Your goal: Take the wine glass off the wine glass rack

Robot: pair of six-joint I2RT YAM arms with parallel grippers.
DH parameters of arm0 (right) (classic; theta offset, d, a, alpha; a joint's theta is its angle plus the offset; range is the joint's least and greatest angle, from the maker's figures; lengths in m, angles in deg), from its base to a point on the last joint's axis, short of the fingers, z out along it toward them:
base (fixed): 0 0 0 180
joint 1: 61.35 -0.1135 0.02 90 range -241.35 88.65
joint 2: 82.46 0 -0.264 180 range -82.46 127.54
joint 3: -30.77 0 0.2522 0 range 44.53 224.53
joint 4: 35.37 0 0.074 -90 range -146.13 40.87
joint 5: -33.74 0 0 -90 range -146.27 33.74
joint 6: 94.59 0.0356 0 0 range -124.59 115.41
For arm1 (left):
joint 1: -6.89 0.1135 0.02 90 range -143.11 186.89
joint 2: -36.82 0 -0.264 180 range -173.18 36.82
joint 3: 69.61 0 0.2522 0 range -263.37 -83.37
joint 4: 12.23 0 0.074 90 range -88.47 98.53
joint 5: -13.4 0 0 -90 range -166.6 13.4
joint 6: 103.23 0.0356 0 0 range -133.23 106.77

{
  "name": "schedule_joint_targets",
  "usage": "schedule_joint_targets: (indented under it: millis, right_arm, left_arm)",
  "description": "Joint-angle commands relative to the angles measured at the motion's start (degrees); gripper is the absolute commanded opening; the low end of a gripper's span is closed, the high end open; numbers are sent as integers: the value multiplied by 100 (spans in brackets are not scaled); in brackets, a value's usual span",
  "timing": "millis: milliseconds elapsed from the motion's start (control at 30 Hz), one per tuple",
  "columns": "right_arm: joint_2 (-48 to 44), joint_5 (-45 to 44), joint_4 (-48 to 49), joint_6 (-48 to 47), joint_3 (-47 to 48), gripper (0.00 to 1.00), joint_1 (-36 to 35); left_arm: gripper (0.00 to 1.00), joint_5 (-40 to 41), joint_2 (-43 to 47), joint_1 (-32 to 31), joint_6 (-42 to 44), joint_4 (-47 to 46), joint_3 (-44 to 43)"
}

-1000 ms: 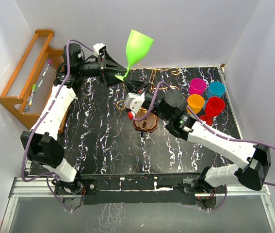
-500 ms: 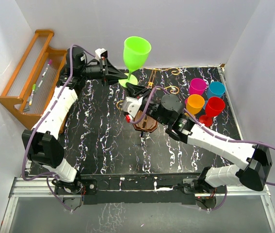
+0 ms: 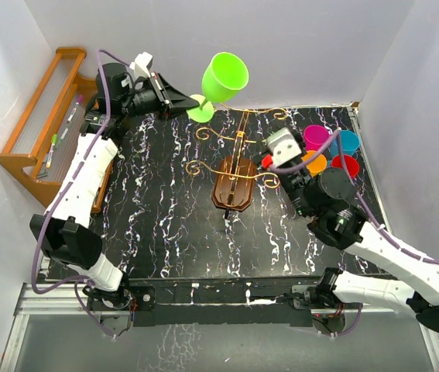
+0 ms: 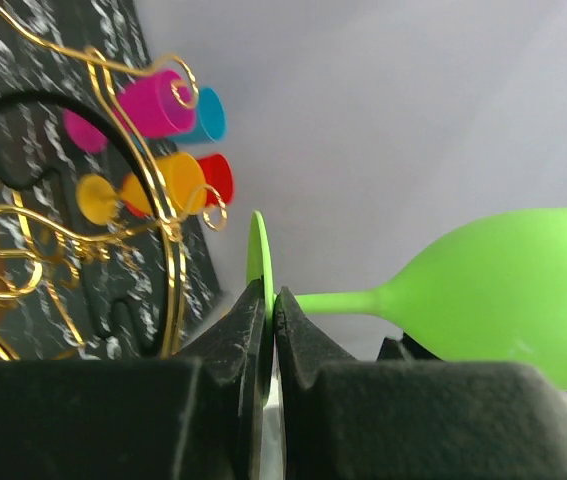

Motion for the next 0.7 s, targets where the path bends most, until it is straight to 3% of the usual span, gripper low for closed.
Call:
schedule_joint_targets:
  millis: [0, 133, 200, 333, 400, 467, 500, 567, 667]
  right_arm:
    - [358, -1683, -934, 1227, 464, 50, 319]
    - [1116, -597, -2579, 3367, 1864, 39, 1809]
    - [1659, 510, -3484, 4231, 2825, 33, 2689]
    - [3213, 3067, -5414, 4899, 5314, 9, 3720]
    - [3739, 4545, -5590, 5052, 6157, 8, 3810]
    - [3813, 5571, -5099, 5560, 6281, 8, 3835]
    - [3831, 5940, -4834, 5869, 6306, 9, 3847]
    - [3813, 6571, -4321, 6342, 6236, 42, 3853]
    - [3725, 7243, -3730, 6833, 6013, 54, 3852]
  left_arm:
    - [0, 1148, 475, 28, 1398, 743, -327]
    - [0, 1793, 721, 25, 2054, 1244, -478]
    - [0, 2146, 901, 22, 2247, 1415, -496]
    - [0, 2764, 1355, 29, 2491, 1431, -257]
    - [0, 2868, 1518, 22, 2609, 1489, -211]
    - [0, 2874, 1529, 22, 2717, 1599, -283]
    - [0, 2874, 1503, 24, 2766, 1661, -341]
    - [0, 2852, 1470, 22, 2836, 1743, -420]
    - [0, 2832, 1453, 29, 2850, 1746, -395]
